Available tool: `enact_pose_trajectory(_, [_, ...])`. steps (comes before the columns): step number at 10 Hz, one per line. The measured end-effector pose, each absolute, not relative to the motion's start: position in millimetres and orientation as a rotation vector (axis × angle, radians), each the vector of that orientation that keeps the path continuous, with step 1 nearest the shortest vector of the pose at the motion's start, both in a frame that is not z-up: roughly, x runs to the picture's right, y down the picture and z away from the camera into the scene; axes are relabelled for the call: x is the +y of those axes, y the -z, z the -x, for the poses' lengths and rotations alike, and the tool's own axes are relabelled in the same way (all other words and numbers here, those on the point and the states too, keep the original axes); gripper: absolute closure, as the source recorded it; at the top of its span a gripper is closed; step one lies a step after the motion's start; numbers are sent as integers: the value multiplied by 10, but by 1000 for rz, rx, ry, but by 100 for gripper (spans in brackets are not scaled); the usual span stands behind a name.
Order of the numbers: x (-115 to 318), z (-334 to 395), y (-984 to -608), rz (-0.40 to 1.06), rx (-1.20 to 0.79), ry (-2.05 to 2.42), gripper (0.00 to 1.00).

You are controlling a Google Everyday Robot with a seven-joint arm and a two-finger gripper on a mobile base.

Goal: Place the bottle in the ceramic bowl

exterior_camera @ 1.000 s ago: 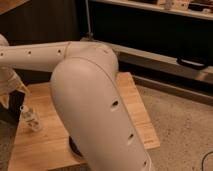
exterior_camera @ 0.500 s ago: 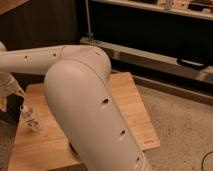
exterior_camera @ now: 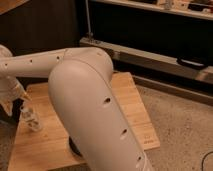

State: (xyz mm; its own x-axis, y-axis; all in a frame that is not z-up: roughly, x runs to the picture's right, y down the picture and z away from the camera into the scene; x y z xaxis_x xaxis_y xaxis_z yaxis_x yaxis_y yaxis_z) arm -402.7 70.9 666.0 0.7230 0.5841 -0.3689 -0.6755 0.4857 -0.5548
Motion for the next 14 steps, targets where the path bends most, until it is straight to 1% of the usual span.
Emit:
enact_pose_trajectory(3, [648, 3920, -6743, 761, 123, -782, 35])
enact_pose_trajectory(14, [659, 4057, -6811, 780, 98, -793, 35])
